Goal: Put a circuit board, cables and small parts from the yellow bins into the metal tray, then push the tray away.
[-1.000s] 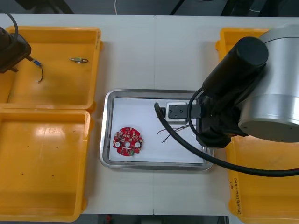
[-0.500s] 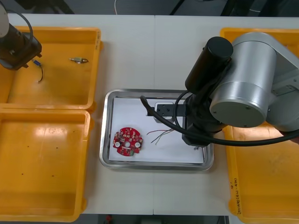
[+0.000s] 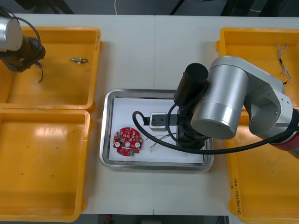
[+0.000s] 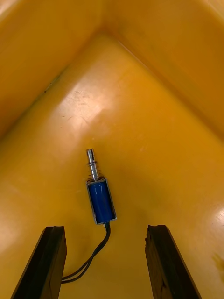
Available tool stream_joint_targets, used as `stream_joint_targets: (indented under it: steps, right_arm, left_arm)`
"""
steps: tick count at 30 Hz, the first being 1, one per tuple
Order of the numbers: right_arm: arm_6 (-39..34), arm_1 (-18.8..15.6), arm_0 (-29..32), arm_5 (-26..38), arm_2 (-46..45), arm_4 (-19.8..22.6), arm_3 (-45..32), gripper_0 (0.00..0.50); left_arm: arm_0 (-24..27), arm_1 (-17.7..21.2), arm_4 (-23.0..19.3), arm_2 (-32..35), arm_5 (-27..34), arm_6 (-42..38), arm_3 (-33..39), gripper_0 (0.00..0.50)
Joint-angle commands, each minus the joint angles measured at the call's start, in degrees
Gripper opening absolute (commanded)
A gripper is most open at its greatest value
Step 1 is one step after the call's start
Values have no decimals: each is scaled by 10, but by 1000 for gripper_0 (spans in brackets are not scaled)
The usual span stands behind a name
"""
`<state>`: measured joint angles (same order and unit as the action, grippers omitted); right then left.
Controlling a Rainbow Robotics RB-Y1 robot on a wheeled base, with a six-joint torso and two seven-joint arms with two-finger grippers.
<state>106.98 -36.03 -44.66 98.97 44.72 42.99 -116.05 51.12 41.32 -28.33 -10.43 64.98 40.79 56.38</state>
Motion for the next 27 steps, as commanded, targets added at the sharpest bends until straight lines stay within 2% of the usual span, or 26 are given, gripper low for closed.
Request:
stream_joint_targets:
  steps: [1,7,12,27]
  right_arm:
    - [10,20,-19,-25,21,-19,14,0]
    - [9,22,-19,-49,33,-27,39,0]
    - [2,23,-19,-53,48,-51,45,0]
    - [-23,23,-18,-82,83,-67,62,0]
  left_arm:
    - [31,-17,34,-17,-27,49,-7,500]
    - [31,-25,57,-21,-47,47,-26,500]
    - [31,-28,64,-22,-71,47,-44,500]
    - [31,-44,91,-24,-112,42,-78,500]
